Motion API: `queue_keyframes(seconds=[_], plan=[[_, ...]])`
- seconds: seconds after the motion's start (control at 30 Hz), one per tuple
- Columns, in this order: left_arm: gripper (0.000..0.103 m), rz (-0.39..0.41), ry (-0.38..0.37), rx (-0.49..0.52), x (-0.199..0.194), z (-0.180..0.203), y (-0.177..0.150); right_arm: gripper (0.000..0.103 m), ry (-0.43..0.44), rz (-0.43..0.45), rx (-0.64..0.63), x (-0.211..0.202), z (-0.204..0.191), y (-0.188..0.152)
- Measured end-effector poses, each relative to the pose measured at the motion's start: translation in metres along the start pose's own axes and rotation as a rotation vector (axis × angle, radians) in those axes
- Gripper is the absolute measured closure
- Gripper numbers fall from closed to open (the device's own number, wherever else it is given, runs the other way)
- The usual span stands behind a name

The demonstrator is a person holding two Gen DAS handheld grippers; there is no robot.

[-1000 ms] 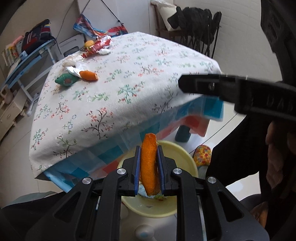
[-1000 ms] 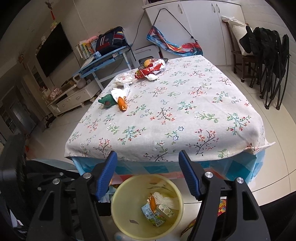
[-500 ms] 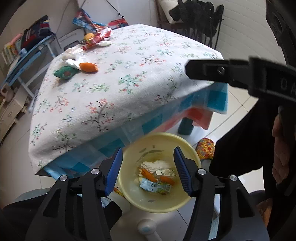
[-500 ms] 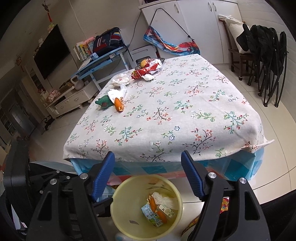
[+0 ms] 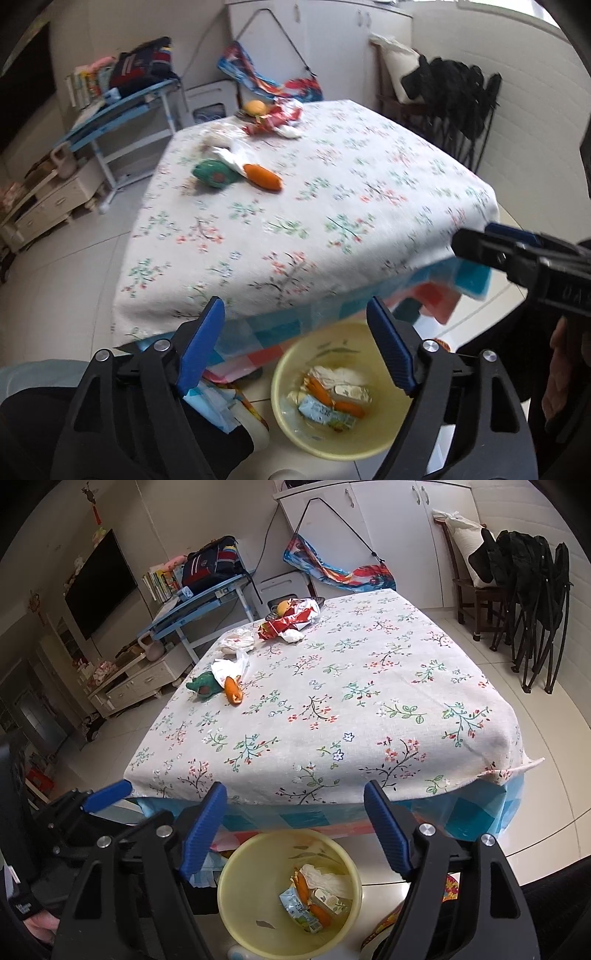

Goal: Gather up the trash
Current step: 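Move both grippers back over the table toward the remaining trash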

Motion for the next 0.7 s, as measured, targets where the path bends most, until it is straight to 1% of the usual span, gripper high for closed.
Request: queue_keyframes(seconds=[0.27,0.53,0.7], plan=[[0.020,0.034,0.032,-0.035,-0.004,-0.010,0.005,0.027,-0.007,0.002,-0.004,0.000,0.000,0.001],[0.018,0.049,0.048,-0.040,-0.007,-0.011,0.007,0.026,-0.014,0.006,-0.018,0.000,-0.002,0.001],[0.016,0.053,0.042,-0.074,-0.006,-0.017,0.010,0.026,-0.012,0.011,-0.022,0.001,-0.005,0.002]])
Point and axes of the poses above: each gripper's, at about its wrist camera, not at the fingertips, and x roughly the way its jaws point, z to its right, y to its top, the point moved 4 cm from there along x, roughly the way its jaws point, and after that the axes turned 5 degrees about -z, right-handed, at the moved point
